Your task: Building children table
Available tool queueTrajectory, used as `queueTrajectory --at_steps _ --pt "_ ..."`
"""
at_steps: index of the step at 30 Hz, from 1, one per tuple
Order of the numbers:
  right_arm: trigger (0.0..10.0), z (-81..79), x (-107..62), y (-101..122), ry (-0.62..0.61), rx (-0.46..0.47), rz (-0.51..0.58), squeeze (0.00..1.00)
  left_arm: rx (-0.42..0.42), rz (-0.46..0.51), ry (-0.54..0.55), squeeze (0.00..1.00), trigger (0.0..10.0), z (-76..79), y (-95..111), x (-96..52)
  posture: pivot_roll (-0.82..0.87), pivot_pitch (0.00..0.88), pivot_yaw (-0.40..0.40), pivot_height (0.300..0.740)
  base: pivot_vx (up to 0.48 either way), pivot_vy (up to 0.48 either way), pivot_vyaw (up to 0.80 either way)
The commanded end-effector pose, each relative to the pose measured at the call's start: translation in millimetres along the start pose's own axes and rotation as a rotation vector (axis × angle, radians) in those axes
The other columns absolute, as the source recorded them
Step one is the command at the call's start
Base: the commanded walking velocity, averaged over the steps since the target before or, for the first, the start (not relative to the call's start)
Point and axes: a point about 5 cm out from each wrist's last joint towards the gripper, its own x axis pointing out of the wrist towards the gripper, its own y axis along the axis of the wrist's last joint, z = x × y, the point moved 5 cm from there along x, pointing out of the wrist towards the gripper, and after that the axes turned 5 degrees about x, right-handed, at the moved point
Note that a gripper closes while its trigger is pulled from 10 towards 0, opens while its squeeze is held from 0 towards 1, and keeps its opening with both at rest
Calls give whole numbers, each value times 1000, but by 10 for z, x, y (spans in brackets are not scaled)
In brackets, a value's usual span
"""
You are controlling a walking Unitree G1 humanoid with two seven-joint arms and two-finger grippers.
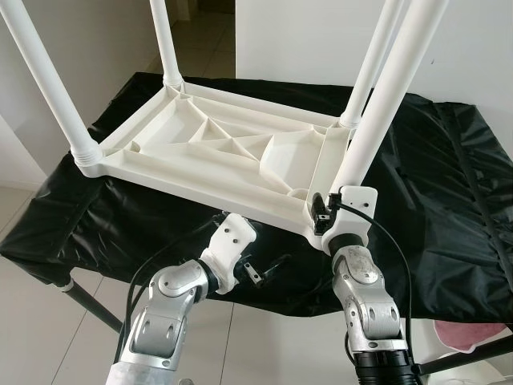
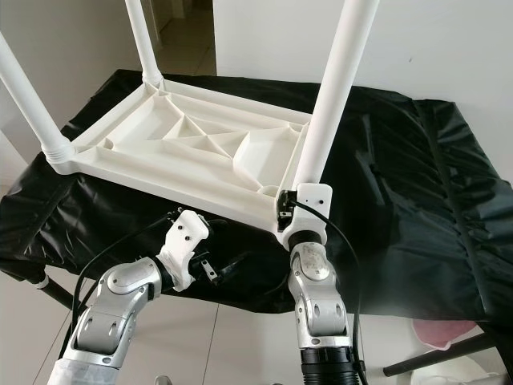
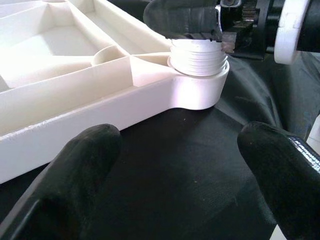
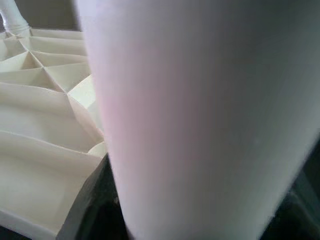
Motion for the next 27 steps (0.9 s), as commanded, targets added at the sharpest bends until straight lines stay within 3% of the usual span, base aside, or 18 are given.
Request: queueTrajectory --at_steps 1,2,10,11,18,19,22,24,25,27 --pt "10000 63 -28 -145 -21 13 -64 514 9 -21 172 0 10000 -176 -13 -28 -25 102 -6 740 0 0 0" --pt "10000 62 -16 -124 -11 5 -55 1000 9 -21 173 0 10000 -182 -10 -25 -25 102 -7 740 0 0 0" --pt "10000 51 26 -62 77 -34 -37 1000 13 -19 173 0 10000 -163 0 -18 -22 102 -5 740 0 0 0" --pt "10000 28 28 -37 138 -44 -31 0 14 -19 175 0 10000 -174 4 -25 -18 101 -1 740 0 0 0" --pt "10000 10 35 41 330 -30 -29 0 16 -17 186 0 10000 -216 19 -34 -20 100 2 740 0 0 0" --pt "10000 2 36 91 423 -54 -13 0 16 -15 187 0 10000 -217 26 -25 -25 99 8 740 0 0 0" --pt "10000 15 61 117 517 -128 2 0 17 -12 182 0 10000 -198 33 -8 -28 98 13 740 0 0 0" --pt "10000 15 61 117 517 -128 2 0 17 -12 182 0 10000 -198 33 -8 -28 98 13 740 0 0 0" --pt "10000 34 104 96 579 -187 -9 0 20 -7 174 0 10000 -174 45 12 -25 98 14 740 0 0 0" --pt "10000 37 124 82 606 -218 -12 0 20 -6 171 0 10000 -167 49 18 -20 96 14 740 0 0 0"
